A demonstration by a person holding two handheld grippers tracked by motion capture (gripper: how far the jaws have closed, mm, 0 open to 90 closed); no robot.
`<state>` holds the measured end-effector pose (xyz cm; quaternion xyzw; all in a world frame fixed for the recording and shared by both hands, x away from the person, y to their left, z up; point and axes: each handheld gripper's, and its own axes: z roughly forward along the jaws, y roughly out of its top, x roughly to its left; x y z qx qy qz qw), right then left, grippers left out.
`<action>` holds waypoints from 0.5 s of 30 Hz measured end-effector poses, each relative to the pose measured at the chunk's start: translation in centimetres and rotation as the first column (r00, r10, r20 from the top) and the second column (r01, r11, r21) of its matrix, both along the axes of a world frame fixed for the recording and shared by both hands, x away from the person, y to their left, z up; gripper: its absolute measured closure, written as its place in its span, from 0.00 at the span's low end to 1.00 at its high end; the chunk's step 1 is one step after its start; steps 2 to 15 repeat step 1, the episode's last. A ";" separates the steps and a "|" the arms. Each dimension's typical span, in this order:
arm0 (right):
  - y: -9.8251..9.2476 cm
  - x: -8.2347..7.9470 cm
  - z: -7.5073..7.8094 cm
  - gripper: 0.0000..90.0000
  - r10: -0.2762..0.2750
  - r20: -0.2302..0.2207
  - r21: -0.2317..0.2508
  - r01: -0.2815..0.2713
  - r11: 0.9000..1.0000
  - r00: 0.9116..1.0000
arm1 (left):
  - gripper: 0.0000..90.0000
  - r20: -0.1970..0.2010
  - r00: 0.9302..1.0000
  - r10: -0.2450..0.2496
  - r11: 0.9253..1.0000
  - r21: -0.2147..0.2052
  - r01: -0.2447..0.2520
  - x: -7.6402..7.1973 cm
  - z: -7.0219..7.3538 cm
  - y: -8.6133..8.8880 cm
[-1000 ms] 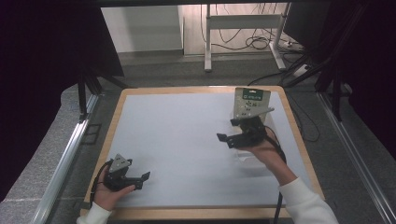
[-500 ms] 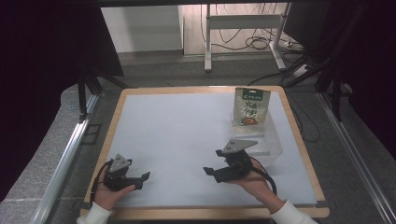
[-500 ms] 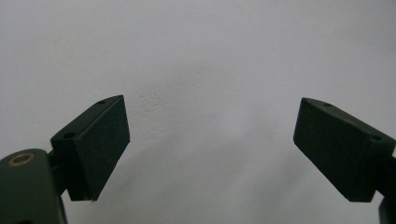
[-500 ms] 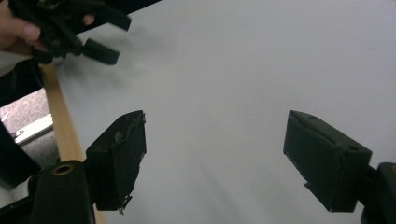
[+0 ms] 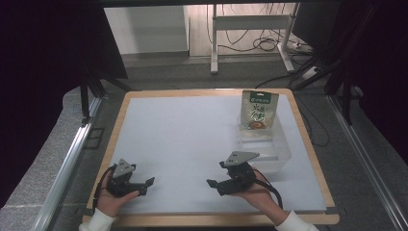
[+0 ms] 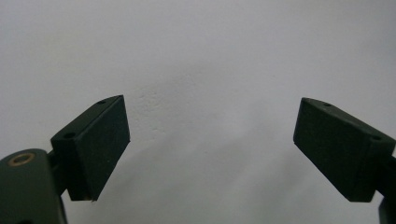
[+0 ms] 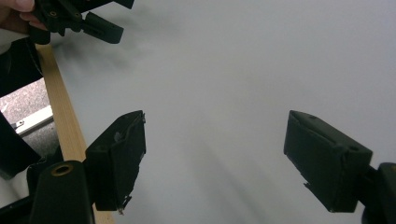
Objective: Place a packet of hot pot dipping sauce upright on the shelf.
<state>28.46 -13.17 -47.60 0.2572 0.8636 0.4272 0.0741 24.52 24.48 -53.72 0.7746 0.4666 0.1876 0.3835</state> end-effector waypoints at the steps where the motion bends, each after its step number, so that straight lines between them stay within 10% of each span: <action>1: 0.0 0.0 0.0 0.23 -0.002 0.002 0.001 0.002 1.000 1.000 | 0.12 0.001 1.000 0.000 1.000 -0.001 0.000 0.0 0.0 0.0; 15: 0.0 0.0 0.0 0.23 -0.002 0.002 0.001 0.002 1.000 1.000 | 0.12 0.001 1.000 0.000 1.000 -0.001 0.000 0.0 0.0 0.0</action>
